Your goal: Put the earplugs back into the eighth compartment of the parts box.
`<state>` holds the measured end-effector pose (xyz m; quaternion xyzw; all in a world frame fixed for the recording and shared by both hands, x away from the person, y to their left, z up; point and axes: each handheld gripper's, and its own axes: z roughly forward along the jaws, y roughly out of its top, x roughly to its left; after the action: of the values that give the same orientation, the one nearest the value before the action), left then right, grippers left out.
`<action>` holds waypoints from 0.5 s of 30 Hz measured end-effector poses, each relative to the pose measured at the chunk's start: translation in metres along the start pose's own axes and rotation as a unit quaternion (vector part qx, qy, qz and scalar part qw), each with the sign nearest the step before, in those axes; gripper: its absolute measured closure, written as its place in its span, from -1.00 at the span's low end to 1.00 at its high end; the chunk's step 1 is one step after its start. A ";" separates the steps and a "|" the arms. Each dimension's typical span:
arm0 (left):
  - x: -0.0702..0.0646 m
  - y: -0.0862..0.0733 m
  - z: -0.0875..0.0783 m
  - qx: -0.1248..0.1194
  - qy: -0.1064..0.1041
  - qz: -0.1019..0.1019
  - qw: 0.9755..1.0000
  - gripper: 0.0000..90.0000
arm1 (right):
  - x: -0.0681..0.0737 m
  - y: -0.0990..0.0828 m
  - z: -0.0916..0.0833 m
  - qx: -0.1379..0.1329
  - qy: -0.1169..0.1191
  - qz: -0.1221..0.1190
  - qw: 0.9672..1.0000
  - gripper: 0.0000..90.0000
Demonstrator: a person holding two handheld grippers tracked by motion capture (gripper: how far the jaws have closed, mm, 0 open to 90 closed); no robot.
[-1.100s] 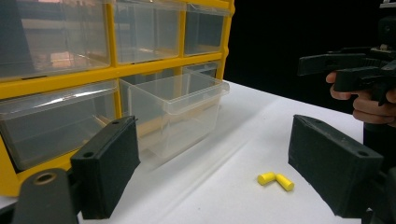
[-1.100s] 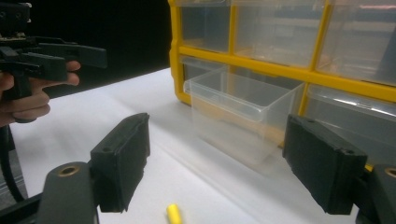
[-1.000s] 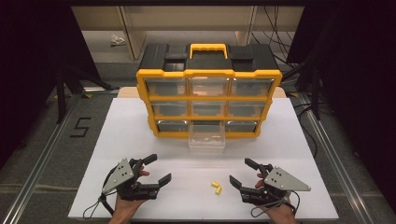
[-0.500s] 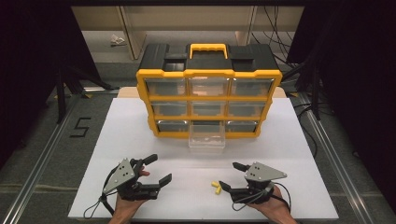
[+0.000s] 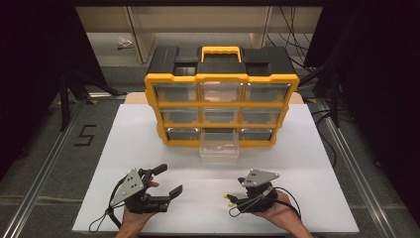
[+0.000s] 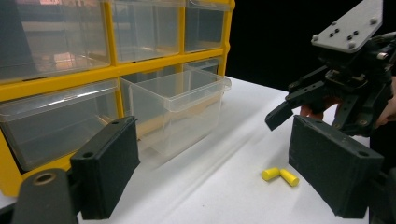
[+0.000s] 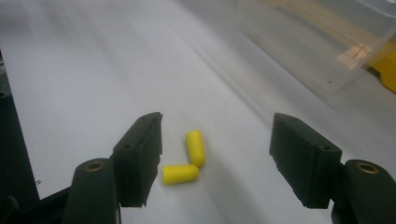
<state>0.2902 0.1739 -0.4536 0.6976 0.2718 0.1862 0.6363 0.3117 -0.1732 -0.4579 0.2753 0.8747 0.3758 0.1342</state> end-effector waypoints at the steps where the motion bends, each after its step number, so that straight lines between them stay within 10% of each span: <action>1: 0.000 0.000 0.000 0.000 0.000 0.000 1.000 -0.65 | 0.000 0.001 0.002 0.006 0.000 -0.001 1.000 -0.17; 15: 0.000 0.000 0.005 0.010 -0.001 0.007 1.000 -0.65 | 0.001 0.012 0.033 0.068 0.014 -0.033 0.997 0.32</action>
<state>0.2933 0.1694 -0.4542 0.7059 0.2678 0.1869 0.6286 0.3302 -0.1466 -0.4713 0.2496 0.9086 0.3145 0.1152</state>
